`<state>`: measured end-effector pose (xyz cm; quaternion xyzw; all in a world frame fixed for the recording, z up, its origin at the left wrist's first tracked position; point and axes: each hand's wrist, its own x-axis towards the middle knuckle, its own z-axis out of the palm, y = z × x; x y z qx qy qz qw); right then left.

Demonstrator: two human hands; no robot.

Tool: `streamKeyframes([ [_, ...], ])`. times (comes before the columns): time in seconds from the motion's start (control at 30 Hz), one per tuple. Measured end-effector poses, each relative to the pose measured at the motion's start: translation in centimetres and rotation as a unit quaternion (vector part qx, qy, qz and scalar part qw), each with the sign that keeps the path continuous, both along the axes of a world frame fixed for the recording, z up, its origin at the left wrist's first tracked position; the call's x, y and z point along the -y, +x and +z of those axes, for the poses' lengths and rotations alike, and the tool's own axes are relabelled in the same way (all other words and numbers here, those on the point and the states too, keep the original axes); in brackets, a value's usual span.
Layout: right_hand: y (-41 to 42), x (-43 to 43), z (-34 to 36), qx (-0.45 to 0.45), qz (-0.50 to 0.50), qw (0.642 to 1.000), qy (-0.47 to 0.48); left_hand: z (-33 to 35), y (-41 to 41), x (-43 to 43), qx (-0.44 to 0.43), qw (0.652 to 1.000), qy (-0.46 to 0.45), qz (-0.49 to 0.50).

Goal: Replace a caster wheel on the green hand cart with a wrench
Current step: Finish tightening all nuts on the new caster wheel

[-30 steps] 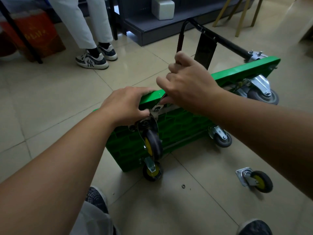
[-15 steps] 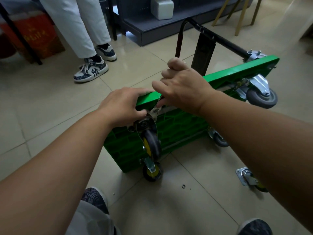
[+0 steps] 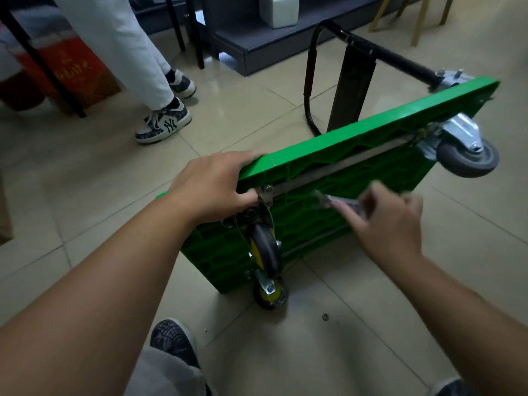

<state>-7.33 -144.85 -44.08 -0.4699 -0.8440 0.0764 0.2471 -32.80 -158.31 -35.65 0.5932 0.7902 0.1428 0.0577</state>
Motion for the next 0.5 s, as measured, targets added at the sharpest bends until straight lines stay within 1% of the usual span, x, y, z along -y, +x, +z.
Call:
streamKeyframes([
  [0.03, 1.0, 0.2, -3.2, 0.000, -0.029, 0.997, -0.065, -0.1, -0.1, -0.2, -0.008, 1.000, 0.002, 0.000],
  [0.1, 2.6, 1.0, -8.7, 0.002, -0.071, 0.981, -0.181, -0.4, -0.2, -0.5, -0.022, 1.000, 0.004, -0.009],
  [0.17, 3.6, 1.6, -13.0, 0.055, -0.082, 0.959, -0.267, -0.5, -0.2, -0.5, -0.031, 0.999, 0.007, -0.017],
  [0.23, 4.1, 2.0, -16.2, 0.103, -0.079, 0.942, -0.310, -0.5, -0.1, -0.4, -0.048, 0.999, 0.014, -0.015],
  [0.27, 4.2, 2.1, -17.5, 0.112, -0.077, 0.937, -0.321, -0.5, -0.1, -0.3, -0.055, 0.998, 0.017, -0.014],
  [0.5, 4.6, 2.6, -23.8, 0.073, -0.060, 0.917, -0.387, -0.8, 0.2, -0.3, -0.080, 0.996, 0.034, -0.016],
])
